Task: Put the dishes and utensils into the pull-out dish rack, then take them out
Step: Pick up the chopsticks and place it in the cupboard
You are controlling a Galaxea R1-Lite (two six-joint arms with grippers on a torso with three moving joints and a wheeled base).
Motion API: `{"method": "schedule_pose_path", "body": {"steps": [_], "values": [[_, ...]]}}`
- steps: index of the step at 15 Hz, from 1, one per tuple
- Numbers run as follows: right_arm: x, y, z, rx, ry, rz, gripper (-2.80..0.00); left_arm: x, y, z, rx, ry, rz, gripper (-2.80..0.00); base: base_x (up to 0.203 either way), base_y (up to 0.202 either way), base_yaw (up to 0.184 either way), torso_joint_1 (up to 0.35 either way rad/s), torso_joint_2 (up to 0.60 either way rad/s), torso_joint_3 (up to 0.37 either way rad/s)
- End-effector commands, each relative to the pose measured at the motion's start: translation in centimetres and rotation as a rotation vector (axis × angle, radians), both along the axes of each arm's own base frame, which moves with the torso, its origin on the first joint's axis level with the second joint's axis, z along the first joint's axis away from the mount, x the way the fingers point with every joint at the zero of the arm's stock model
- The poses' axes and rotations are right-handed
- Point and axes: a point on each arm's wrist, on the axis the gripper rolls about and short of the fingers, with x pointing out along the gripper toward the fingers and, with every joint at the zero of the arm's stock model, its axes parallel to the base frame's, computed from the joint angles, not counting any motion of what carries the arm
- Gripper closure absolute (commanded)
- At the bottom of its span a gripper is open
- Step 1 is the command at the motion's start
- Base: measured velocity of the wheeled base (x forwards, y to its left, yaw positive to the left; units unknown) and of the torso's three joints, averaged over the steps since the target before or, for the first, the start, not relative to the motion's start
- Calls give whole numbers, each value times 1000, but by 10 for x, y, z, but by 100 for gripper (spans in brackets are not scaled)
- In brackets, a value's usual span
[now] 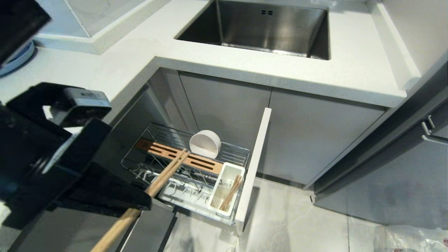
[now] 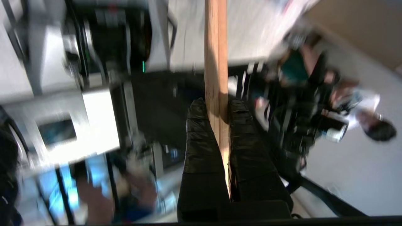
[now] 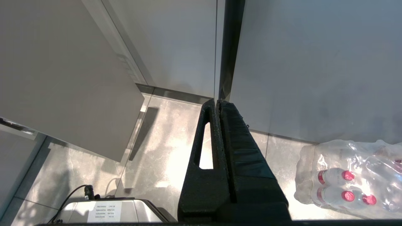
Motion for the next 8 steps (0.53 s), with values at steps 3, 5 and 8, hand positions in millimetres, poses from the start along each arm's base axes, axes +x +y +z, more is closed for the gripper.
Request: {"method": "schedule_pose_path", "body": {"steps": [3, 5, 8], "values": [[0, 0, 0, 0, 2, -1, 0, 27, -12, -25, 48, 159, 39, 0, 0, 0, 0, 0, 0, 0], [0, 0, 0, 0, 2, 0, 0, 37, -22, -40, 74, 234, 23, 0, 0, 0, 0, 0, 0, 0], [0, 0, 0, 0, 2, -1, 0, 61, -37, -68, 91, 369, 17, 0, 0, 0, 0, 0, 0, 0]]}}
